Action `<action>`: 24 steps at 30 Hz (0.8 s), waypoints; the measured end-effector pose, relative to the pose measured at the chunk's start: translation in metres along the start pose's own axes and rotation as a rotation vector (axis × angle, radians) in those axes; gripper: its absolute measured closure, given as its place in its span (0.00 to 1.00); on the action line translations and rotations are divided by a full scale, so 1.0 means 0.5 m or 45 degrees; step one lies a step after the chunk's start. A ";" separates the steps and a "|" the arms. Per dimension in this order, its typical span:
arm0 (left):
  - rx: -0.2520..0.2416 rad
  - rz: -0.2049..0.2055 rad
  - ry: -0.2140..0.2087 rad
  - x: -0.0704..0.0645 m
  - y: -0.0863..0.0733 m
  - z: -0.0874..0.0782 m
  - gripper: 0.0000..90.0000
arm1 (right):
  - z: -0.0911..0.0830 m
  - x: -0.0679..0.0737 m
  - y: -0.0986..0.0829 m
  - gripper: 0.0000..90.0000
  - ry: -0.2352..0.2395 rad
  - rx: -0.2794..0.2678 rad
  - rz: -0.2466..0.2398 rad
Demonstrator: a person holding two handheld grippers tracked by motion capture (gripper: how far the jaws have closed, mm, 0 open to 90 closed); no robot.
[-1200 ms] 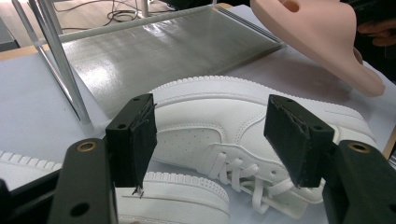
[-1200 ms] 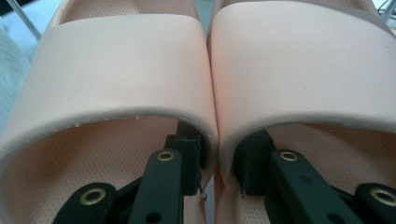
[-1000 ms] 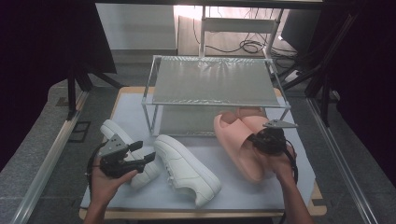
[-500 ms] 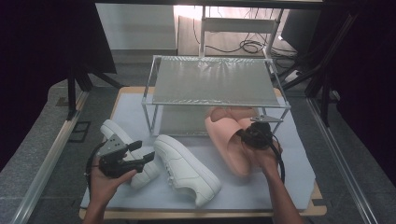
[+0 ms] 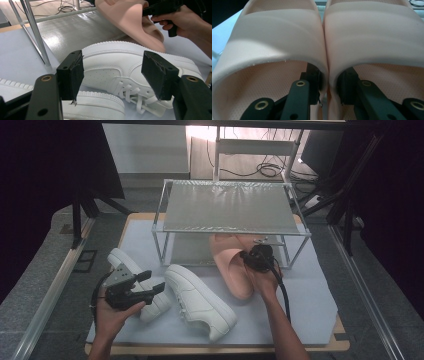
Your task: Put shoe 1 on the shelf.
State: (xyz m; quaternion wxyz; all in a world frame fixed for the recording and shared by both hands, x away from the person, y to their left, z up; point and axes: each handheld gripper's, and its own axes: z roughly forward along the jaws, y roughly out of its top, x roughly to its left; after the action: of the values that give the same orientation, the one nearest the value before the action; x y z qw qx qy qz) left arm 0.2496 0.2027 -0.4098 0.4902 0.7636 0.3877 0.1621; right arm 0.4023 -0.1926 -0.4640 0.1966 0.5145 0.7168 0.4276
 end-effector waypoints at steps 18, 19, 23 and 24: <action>0.000 -0.001 0.006 -0.001 -0.001 -0.003 0.39 | 0.079 0.018 -0.008 0.81 -0.071 -0.022 0.014; 0.000 -0.001 0.007 -0.001 -0.001 -0.003 0.39 | 0.082 0.018 -0.008 0.81 -0.074 -0.023 0.018; 0.000 -0.001 0.007 -0.001 -0.001 -0.003 0.39 | 0.087 0.020 -0.001 0.81 -0.085 -0.039 0.024; 0.000 0.000 0.006 -0.001 -0.002 -0.003 0.39 | 0.088 0.021 0.001 0.81 -0.090 -0.042 0.024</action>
State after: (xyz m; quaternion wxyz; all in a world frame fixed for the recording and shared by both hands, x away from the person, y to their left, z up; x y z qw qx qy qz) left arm 0.2480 0.2035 -0.4097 0.4892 0.7632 0.3891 0.1639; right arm 0.4303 -0.1649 -0.4866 0.2262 0.5326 0.6974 0.4228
